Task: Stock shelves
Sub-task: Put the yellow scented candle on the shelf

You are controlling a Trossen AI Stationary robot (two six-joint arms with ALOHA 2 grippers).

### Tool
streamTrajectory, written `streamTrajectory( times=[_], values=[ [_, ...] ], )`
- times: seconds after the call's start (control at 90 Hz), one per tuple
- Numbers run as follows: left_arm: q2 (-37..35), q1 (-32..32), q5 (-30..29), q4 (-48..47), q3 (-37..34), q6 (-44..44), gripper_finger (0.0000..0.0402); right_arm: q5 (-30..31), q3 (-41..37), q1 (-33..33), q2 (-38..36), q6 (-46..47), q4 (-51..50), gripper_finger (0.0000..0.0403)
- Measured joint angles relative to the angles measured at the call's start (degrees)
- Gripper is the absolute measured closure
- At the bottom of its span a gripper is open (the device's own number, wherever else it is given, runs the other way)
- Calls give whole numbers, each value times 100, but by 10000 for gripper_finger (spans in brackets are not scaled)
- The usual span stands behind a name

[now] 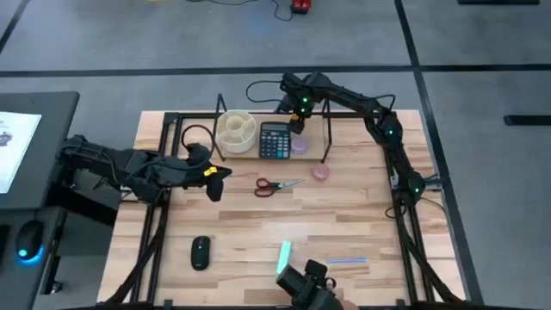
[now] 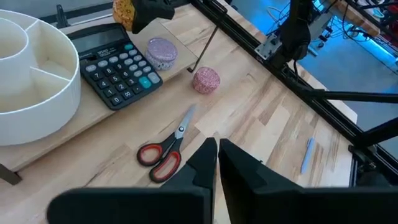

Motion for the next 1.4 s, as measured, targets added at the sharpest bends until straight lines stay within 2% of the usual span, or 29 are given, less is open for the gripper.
streamTrajectory(
  times=[0.144, 1.144, 1.4],
  values=[
    [0, 0, 0, 0, 0, -5, 402, 2, 0, 7, 0, 56, 0, 107],
    [0, 0, 42, 2, 0, -90, 402, 4, 0, 166, -4, -39, -81, 105],
    [0, 0, 123, 2, 0, -90, 402, 1, 0, 166, -7, -139, -88, 60]
  ],
)
